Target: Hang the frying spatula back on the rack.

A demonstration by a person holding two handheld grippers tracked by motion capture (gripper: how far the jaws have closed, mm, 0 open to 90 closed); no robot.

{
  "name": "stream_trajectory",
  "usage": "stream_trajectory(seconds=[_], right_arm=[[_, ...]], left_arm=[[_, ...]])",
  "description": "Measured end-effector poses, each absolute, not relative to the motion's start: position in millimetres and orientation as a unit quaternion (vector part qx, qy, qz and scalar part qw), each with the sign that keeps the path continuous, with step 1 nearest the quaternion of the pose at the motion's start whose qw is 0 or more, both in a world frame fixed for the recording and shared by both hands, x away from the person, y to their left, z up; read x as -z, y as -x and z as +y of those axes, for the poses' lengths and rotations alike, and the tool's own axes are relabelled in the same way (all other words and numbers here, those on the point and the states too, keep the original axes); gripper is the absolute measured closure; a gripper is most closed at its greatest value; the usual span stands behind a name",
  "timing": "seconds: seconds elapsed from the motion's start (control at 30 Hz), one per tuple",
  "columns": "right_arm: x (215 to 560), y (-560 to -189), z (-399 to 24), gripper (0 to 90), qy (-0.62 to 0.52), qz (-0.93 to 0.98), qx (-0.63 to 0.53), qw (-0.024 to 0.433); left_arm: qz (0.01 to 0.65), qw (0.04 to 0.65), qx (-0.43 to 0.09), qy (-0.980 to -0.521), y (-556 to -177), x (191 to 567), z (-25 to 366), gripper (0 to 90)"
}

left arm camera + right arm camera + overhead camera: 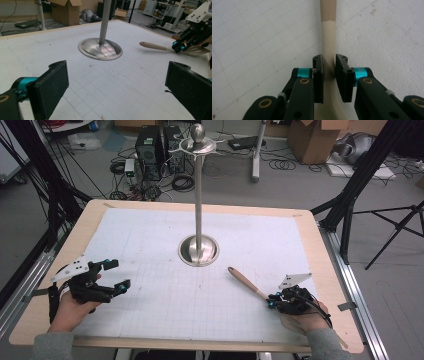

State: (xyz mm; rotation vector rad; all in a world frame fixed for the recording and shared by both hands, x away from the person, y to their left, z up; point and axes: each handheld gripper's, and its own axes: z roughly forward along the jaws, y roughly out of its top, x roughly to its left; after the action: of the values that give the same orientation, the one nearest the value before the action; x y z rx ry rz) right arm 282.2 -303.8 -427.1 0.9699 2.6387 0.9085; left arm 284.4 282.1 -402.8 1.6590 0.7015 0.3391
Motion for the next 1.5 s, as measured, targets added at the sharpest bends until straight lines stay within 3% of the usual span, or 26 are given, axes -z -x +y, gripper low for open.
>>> stream_trajectory(seconds=[0.57, 1.0, 1.5], right_arm=[[432, -277, -303, 77.8, -0.329, 0.886, -0.309, 0.107], [426, -281, -306, 78.2, -0.326, 0.884, -0.327, 0.074], [412, -278, -313, 78.1, -0.312, 0.874, -0.360, 0.097]], left_arm=[[0.302, 0.610, -0.147, -0.718, -283, 403, 283, 5.4], [0.303, 0.609, -0.148, -0.718, -285, 403, 282, 5.4], [0.299, 0.609, -0.149, -0.719, -284, 402, 281, 5.4]])
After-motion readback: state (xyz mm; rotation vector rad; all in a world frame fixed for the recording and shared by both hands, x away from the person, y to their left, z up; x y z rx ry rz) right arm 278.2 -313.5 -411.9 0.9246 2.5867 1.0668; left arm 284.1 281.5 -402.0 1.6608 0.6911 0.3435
